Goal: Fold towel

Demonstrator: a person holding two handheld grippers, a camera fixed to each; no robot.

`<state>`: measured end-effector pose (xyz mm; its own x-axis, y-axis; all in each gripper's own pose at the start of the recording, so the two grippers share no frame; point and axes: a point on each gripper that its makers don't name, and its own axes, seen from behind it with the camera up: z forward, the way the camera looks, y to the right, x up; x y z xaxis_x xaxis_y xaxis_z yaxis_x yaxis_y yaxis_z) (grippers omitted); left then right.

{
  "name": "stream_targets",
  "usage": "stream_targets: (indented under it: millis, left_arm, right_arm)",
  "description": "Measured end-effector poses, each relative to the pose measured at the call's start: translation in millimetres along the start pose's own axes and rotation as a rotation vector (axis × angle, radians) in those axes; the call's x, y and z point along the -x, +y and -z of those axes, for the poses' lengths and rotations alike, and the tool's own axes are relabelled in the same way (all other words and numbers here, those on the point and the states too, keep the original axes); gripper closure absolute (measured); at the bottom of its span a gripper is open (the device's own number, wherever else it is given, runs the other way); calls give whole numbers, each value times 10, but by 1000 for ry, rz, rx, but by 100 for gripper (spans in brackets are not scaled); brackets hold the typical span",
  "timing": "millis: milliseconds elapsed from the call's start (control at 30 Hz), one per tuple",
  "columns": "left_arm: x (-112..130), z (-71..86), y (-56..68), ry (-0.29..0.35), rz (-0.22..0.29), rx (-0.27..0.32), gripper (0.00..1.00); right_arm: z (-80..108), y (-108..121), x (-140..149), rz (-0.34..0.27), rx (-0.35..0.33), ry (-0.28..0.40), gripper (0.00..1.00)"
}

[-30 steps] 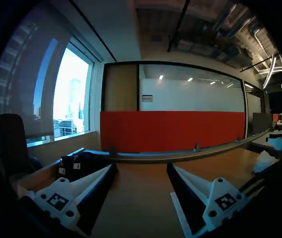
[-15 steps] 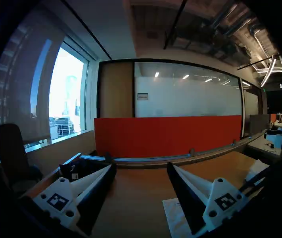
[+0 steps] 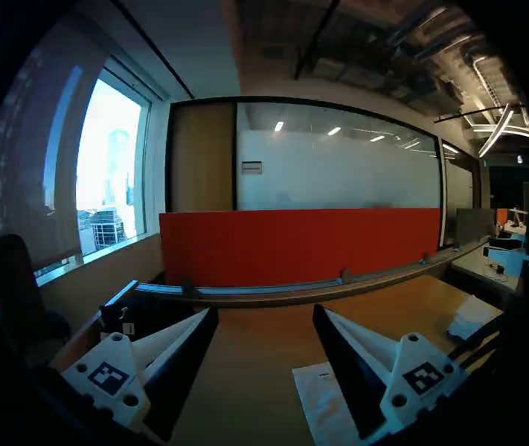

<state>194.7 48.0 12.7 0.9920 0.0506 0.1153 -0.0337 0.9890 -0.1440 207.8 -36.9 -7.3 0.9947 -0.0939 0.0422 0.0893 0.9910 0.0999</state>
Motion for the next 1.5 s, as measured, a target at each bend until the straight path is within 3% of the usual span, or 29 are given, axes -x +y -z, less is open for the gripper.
stream_targets:
  millis: [400,700,1500]
  left_arm:
    - [124,-6,378,-81,-64,171,6]
    - [282,5,551,-121,-105,248,6]
    - [1066,23,633,-228,-127,290,6]
  right_arm:
    - [16,-333,117,82,-189,-109,0]
    - [17,-458,216,123,-268,-150,0]
    - [81,-688,943,173,-361,-266,0]
